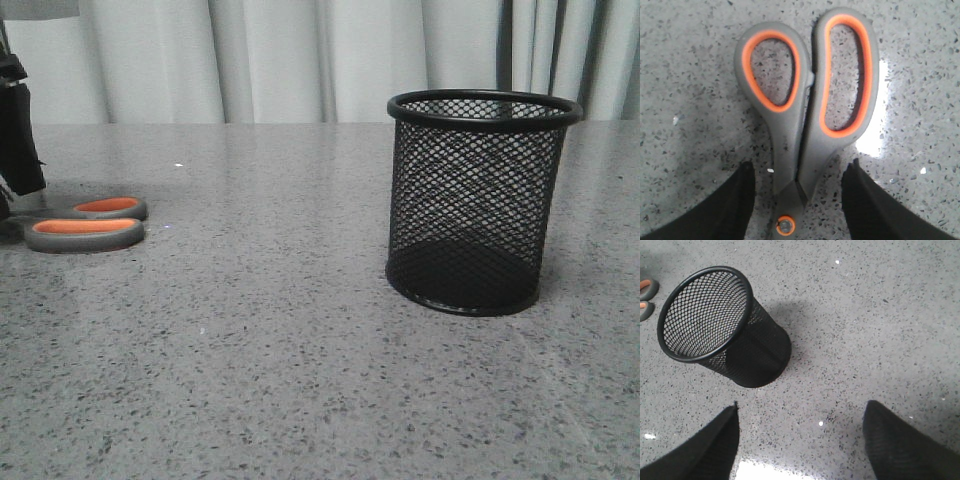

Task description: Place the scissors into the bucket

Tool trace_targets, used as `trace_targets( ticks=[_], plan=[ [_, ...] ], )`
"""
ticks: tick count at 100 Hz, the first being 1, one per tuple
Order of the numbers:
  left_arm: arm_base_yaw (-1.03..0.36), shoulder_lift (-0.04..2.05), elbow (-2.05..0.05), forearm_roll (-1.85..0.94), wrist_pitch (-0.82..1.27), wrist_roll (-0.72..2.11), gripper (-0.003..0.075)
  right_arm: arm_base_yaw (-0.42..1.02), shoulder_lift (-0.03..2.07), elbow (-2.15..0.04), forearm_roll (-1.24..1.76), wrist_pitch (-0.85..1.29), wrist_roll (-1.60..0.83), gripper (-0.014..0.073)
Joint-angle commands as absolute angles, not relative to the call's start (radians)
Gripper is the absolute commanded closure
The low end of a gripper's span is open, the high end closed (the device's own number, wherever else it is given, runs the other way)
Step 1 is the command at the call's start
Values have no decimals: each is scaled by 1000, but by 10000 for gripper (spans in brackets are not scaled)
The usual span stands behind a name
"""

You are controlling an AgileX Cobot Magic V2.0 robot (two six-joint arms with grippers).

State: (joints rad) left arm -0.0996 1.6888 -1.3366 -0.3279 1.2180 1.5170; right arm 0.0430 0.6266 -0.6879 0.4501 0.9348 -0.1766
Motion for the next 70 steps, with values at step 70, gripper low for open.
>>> trace_targets(
  ticks=[70],
  plan=[
    [-150,1735,-1366,-362,1255,1555,351,44,634,-725,476,907,-187,125]
  ],
)
